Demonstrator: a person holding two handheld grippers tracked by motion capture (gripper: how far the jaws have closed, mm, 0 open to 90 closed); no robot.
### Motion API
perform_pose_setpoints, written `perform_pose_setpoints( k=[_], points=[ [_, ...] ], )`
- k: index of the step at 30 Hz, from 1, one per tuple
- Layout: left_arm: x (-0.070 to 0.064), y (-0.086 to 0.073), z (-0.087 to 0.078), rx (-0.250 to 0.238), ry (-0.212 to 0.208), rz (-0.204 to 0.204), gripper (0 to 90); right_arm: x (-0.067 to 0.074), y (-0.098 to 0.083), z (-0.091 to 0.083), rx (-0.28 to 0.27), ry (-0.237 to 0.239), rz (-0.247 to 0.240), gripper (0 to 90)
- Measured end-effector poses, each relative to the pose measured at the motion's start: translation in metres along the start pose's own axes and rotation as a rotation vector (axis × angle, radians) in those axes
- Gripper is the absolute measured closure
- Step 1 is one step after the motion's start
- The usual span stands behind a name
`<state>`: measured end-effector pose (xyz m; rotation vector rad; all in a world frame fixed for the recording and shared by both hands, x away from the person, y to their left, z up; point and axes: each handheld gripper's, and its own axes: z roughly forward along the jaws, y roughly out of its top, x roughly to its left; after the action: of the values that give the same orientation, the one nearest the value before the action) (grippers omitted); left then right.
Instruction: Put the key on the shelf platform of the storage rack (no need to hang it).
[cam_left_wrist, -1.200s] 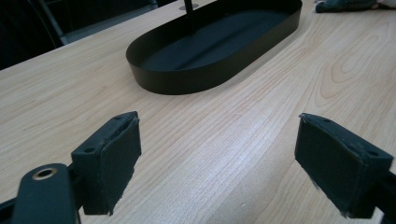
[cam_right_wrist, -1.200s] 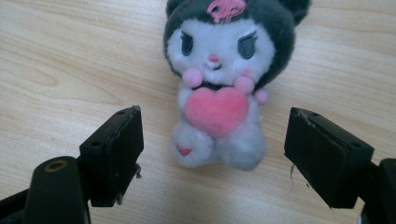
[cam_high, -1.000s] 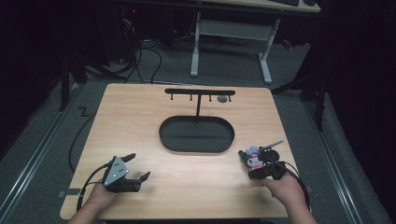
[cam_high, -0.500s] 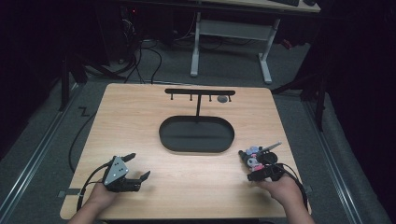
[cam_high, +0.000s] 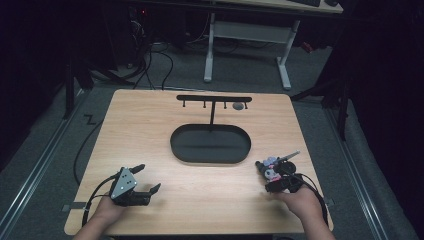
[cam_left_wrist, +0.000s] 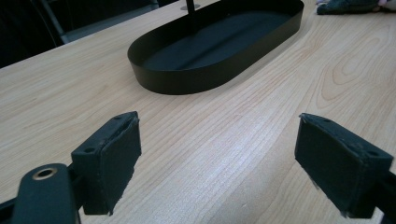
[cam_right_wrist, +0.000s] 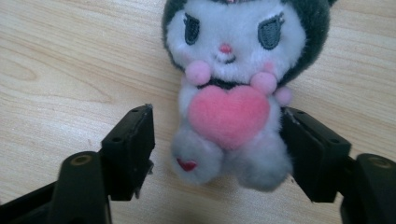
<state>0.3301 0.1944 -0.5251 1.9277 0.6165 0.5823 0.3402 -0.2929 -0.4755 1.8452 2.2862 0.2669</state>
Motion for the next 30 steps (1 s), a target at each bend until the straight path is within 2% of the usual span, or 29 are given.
perform_pose_setpoints(
  k=[1, 2, 3, 4, 11, 15, 26, 30],
  points=[
    [0.0, 0.0, -0.001, -0.001, 0.0, 0.001, 15.4, 0.0, -0.001, 0.0, 0.0, -0.006, 0.001, 34.4],
    [0.0, 0.0, -0.001, -0.001, 0.0, 0.001, 15.4, 0.0, -0.001, 0.0, 0.0, -0.006, 0.001, 34.4],
    [0.0, 0.0, 0.0, -0.001, 0.001, 0.0, 15.4, 0.0, -0.002, 0.0, -0.013, -0.013, 0.002, 40.8],
    [0.0, 0.0, 0.0, 0.0, 0.002, 0.0, 15.4, 0.0, -0.002, -0.001, -0.015, -0.017, 0.0, 42.8],
    [0.001, 0.0, 0.0, 0.003, 0.004, -0.005, 15.4, 0.002, -0.002, -0.001, -0.022, -0.04, -0.006, 48.9],
    [0.001, 0.0, 0.0, 0.002, 0.004, -0.005, 15.4, 0.004, -0.001, -0.002, -0.038, -0.057, -0.018, 50.3],
    [0.002, 0.0, 0.001, -0.001, 0.003, -0.016, 15.4, 0.007, 0.005, -0.019, -0.077, -0.019, -0.015, 50.3],
    [0.002, 0.0, 0.001, 0.001, -0.002, -0.016, 15.4, 0.009, 0.009, -0.024, -0.078, -0.024, -0.023, 50.4]
  ],
)
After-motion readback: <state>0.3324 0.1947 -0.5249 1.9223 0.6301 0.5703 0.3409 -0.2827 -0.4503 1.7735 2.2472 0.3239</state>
